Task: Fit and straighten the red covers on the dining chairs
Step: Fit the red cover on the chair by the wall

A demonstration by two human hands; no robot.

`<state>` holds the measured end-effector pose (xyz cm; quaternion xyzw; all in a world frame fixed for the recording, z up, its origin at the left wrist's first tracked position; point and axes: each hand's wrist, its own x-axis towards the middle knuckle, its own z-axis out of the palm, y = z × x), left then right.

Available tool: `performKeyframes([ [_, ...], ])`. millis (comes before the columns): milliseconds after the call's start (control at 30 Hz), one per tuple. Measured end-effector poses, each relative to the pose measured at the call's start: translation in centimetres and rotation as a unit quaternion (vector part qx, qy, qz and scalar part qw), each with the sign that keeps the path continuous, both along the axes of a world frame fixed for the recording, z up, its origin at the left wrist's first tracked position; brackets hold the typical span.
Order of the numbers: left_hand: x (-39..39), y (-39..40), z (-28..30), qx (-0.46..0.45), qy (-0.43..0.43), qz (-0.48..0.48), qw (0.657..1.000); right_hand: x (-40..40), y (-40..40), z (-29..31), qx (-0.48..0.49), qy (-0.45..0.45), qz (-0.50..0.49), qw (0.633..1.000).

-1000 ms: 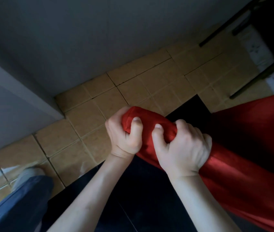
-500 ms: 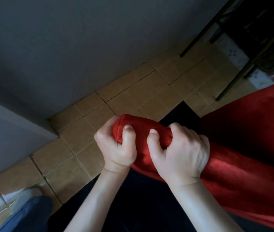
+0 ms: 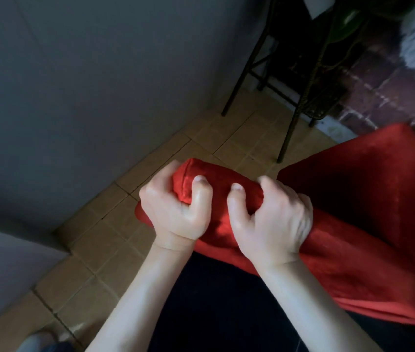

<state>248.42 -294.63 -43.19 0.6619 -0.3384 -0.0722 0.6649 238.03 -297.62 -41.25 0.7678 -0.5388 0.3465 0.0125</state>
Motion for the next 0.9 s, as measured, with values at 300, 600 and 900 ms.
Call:
performKeyframes([
  [300, -5.8, -1.1, 6.6, -0.046, -0.093, -0.046, 0.994, -6.6, -0.8, 5.8, 0.004, -0.060, -0.015, 0.998],
  [600, -13.0, -0.8, 12.1, -0.050, -0.152, -0.066, 0.985, -13.8, -0.5, 9.8, 0.002, -0.124, -0.019, 0.992],
  [900, -20.1, 1.3, 15.5, -0.044, -0.186, -0.055, 0.980, -20.8, 1.1, 12.3, 0.000, -0.163, -0.004, 0.987],
])
